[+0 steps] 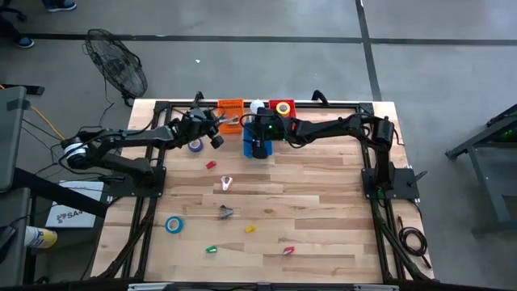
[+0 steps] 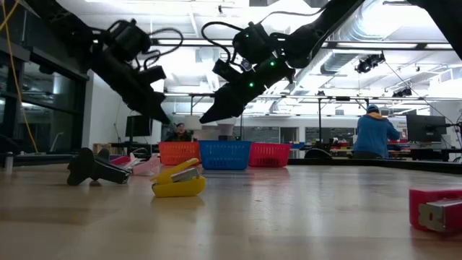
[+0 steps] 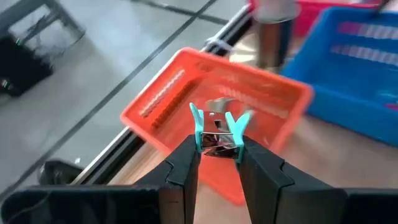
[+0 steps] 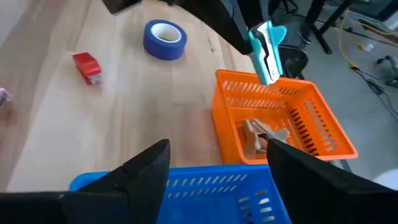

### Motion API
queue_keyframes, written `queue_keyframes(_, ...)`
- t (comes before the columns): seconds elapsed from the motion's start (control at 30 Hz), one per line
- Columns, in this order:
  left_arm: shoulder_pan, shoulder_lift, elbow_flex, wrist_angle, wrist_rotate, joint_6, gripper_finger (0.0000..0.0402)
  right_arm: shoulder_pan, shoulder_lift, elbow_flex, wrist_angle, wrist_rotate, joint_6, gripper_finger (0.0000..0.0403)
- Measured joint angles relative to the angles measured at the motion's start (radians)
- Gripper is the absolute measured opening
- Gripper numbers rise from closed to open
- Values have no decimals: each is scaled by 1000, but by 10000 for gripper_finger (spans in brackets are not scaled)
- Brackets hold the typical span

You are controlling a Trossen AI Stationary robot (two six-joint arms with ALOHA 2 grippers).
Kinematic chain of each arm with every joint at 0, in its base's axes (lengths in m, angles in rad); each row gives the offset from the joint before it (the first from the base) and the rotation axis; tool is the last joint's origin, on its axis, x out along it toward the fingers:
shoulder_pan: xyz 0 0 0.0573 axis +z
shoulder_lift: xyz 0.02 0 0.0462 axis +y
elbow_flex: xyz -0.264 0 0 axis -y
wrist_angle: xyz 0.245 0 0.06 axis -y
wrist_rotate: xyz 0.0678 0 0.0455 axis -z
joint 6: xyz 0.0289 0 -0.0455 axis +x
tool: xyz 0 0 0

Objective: Pick and place Stapler, Stapler remover, tape
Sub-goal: Put the light blue staple remover into the orange basket, then put the bottom red stapler into the blue basket

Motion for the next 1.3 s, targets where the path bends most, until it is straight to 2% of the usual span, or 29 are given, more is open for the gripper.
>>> queue_keyframes(0.27,118,101,1,143,160,-88,96,0,0,0,-9,9,2,259)
queue_keyframes(0.53,186,158,20,150,277,-149,98,-1,0,0,-16,9,2,259)
queue_keyframes(0.67,183,173,35,140,289,-149,103,-1,0,0,-22,9,0,259)
queue_keyframes(0.77,183,179,44,142,295,-148,126,-2,0,0,-31,9,0,259)
queue_keyframes(1.07,183,179,44,144,305,-146,227,-7,-11,0,-101,47,1,259)
queue_keyframes(1.3,183,177,44,145,305,-146,257,-8,-87,1,-177,69,2,259)
